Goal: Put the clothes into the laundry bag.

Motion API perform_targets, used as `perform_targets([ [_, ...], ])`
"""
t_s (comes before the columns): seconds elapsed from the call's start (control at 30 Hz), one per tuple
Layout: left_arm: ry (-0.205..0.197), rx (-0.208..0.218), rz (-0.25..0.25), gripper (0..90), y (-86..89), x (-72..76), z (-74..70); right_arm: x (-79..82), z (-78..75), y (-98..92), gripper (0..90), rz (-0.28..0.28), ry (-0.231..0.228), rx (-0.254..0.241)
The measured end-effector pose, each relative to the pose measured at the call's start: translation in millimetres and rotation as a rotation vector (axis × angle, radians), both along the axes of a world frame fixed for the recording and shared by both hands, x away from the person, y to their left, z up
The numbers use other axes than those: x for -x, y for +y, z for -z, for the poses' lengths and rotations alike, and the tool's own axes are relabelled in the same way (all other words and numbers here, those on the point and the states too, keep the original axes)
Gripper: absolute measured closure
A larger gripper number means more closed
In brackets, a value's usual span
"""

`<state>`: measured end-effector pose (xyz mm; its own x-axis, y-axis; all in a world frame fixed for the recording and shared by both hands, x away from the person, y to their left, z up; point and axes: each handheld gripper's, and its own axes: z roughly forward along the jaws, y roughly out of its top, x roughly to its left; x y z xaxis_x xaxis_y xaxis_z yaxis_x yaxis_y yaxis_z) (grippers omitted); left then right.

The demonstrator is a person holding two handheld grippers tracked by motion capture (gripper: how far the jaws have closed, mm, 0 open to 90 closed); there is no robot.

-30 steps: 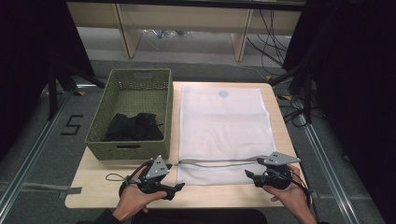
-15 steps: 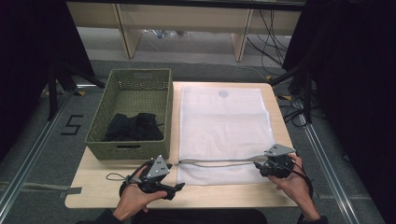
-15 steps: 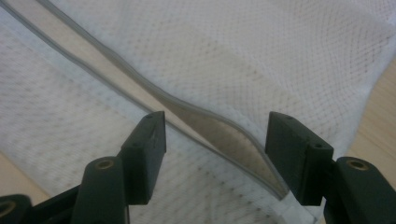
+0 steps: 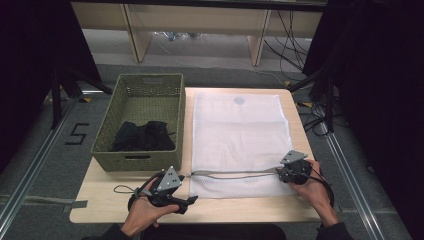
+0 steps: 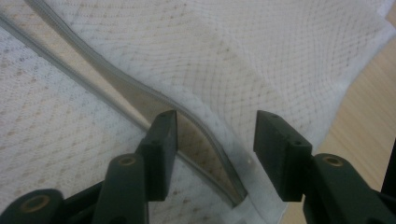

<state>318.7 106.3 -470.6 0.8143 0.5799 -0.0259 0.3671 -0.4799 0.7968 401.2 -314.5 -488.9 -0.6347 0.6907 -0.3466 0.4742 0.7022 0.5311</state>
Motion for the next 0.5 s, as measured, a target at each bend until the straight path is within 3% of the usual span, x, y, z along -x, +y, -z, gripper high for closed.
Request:
perform_targets([
  [0.1, -0.001, 0.019, -0.01, 21.9, -0.9, 0.3, 0.7, -3.0, 0.9, 5.0, 57.8, -0.012, -0.009, 0.018],
  [0.23, -0.002, 0.009, -0.009, 22.1, -0.2, 0.4, 0.4, -8.5, 1.0, 13.9, 67.1, -0.062, -0.01, 0.042],
  [0.33, 0.0, 0.011, -0.004, 22.3, -0.3, -0.1, 0.1, -11.5, -1.6, 22.7, 72.0, -0.106, -0.018, 0.014],
  [0.5, -0.006, 0.012, -0.006, 22.3, -0.2, -0.4, 0.4, -13.0, -3.1, 40.8, 77.0, -0.134, -0.033, -0.026],
])
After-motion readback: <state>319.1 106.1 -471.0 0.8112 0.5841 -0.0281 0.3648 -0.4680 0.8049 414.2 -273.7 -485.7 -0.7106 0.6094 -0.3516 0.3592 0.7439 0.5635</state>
